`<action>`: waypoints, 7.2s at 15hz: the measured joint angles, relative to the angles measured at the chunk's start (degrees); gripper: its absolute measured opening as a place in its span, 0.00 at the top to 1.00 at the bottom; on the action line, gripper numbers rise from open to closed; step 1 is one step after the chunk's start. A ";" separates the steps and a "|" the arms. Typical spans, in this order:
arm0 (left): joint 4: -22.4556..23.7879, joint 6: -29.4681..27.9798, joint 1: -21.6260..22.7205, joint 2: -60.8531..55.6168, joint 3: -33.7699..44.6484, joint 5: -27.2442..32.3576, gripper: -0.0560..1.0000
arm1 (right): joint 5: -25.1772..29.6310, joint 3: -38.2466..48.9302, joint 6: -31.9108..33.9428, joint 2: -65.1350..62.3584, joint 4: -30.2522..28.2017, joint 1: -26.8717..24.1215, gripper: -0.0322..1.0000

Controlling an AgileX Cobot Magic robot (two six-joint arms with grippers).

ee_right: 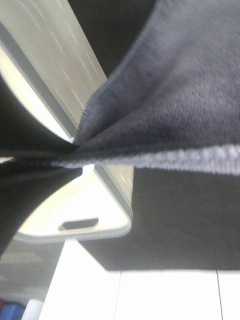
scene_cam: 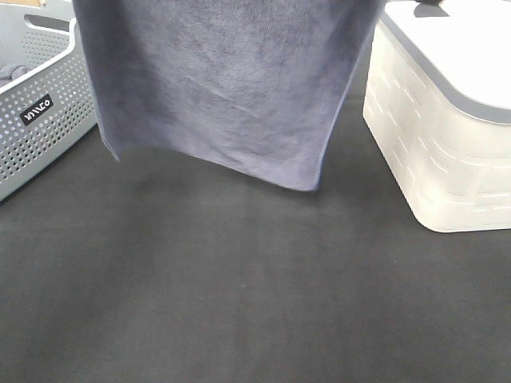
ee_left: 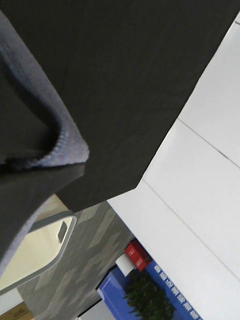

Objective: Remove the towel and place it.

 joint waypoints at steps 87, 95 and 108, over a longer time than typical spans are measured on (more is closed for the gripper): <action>-95.28 134.19 21.94 18.11 -43.32 69.67 0.12 | 15.24 -28.13 45.95 14.78 16.73 -13.87 0.24; -90.30 135.10 26.70 0.74 -21.03 71.45 0.12 | 15.41 -15.81 45.03 5.27 18.11 -13.92 0.25; -88.75 133.56 26.70 -55.69 27.67 60.96 0.12 | -5.79 49.05 47.04 -36.61 18.51 -13.92 0.25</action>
